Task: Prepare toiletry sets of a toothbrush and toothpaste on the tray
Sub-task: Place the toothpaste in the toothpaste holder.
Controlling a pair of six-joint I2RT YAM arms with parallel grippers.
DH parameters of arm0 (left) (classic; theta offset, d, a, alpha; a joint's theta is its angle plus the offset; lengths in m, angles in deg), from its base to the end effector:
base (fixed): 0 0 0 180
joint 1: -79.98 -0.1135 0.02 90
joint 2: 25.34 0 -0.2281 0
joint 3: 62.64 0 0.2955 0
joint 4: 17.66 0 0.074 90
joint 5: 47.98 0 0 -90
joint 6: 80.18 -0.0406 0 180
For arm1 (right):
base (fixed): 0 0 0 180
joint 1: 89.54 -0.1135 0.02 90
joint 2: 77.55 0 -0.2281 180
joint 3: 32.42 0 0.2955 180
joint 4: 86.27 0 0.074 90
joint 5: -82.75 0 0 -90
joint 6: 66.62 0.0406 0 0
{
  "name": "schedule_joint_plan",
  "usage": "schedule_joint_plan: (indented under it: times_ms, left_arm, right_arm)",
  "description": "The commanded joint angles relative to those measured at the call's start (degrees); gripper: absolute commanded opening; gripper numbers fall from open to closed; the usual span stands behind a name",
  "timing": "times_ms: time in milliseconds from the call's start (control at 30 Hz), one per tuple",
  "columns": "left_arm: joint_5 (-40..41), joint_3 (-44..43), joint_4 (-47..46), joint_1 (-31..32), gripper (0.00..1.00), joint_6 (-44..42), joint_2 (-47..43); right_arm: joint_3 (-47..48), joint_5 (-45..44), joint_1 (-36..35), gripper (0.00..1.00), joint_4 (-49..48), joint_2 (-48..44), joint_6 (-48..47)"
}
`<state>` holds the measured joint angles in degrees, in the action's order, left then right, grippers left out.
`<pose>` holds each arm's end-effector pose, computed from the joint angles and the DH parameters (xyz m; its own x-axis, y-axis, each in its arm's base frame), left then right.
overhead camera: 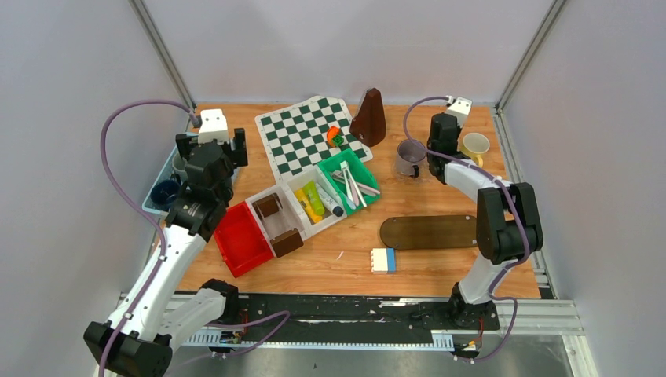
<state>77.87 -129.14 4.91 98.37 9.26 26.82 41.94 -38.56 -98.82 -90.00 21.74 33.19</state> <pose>0.2658 -0.0633 0.3515 -0.1387 0.0545 -0.9888 -0.2930 0.9515 0.0935 0.4239 0.0479 0.1747 -0.2937 0.0995 -0.9507 0.3962 0.9178 -0.0263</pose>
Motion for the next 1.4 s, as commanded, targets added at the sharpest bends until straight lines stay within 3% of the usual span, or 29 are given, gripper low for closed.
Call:
schedule_joint_plan:
  times_ms: [0, 200, 633, 1000, 1167, 1367]
  left_arm:
    - [-0.5, 0.1, -2.4, -0.7, 1.00, -0.4, -0.8]
    - [-0.6, 0.1, -2.5, -1.2, 1.00, -0.4, -0.7]
    - [-1.3, 0.1, -2.5, -2.7, 1.00, 0.1, -0.6]
    - [-2.5, -0.2, -1.9, -4.2, 1.00, 0.2, -0.3]
    - [-2.2, -0.5, -1.3, -4.4, 1.00, 0.2, 0.4]
    - [-1.3, -0.6, -1.0, -4.5, 1.00, 1.2, 2.3]
  right_arm:
    - [1.2, -1.5, 0.2, 0.06, -1.1, 0.7, 2.7]
    - [1.2, -1.3, 0.2, 0.13, 0.3, 1.3, 4.4]
    - [3.1, 3.0, 0.0, 0.51, 7.1, -3.6, 6.4]
    - [8.0, 15.9, -0.6, 0.78, 20.7, -18.8, 7.8]
    - [7.0, 19.6, -0.4, 0.99, 26.5, -29.0, 7.7]
    - [-0.5, 21.0, -0.4, 1.00, 29.3, -43.7, 10.4]
